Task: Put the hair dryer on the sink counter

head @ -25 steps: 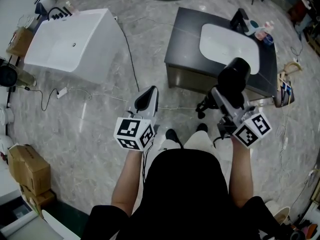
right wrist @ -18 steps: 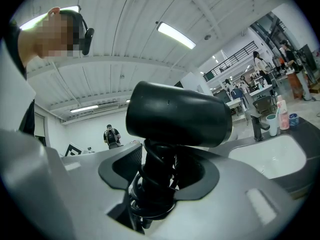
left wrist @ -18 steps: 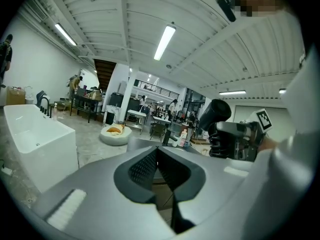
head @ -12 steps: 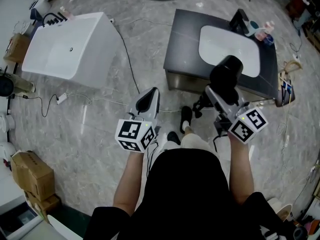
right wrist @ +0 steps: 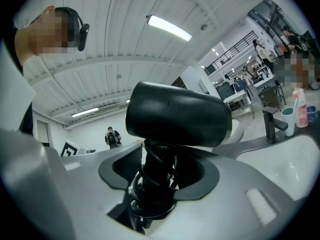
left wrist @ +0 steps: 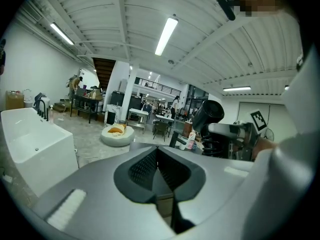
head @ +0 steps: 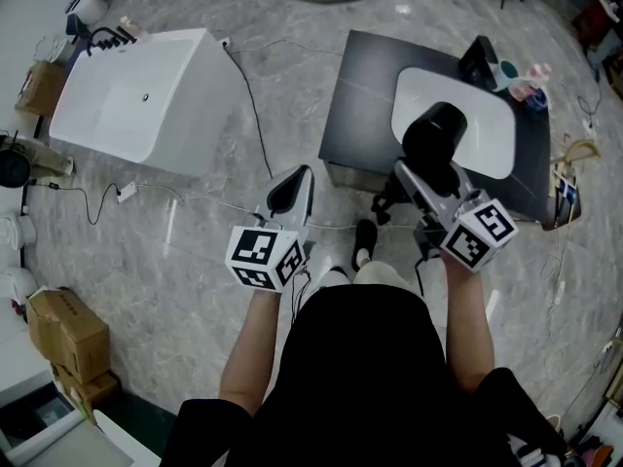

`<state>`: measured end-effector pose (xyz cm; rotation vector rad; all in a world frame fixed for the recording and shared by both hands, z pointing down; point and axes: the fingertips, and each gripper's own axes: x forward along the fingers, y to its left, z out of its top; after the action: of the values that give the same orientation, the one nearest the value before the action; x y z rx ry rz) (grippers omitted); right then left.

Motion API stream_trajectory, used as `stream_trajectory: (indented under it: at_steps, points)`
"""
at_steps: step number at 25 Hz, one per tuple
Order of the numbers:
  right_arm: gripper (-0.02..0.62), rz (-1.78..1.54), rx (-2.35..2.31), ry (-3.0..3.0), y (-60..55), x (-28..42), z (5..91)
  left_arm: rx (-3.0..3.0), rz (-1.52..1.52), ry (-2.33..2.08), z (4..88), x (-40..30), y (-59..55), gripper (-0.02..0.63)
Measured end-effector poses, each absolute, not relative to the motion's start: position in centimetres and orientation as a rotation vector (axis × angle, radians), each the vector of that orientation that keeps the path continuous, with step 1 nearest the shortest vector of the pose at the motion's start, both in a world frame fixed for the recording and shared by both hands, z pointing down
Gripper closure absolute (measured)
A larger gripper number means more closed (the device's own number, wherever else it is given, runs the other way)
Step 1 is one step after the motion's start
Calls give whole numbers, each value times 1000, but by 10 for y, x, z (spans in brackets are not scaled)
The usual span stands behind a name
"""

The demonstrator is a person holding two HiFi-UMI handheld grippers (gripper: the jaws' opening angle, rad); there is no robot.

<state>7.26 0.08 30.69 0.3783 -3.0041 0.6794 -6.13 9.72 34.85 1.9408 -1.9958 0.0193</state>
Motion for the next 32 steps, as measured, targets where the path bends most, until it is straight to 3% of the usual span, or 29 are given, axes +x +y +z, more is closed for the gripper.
stream_trajectory:
  at_steps: [32]
  points:
    - [380,778,364,-2845,-115,17,361,1922,23,-1957,362,-105,-31,607]
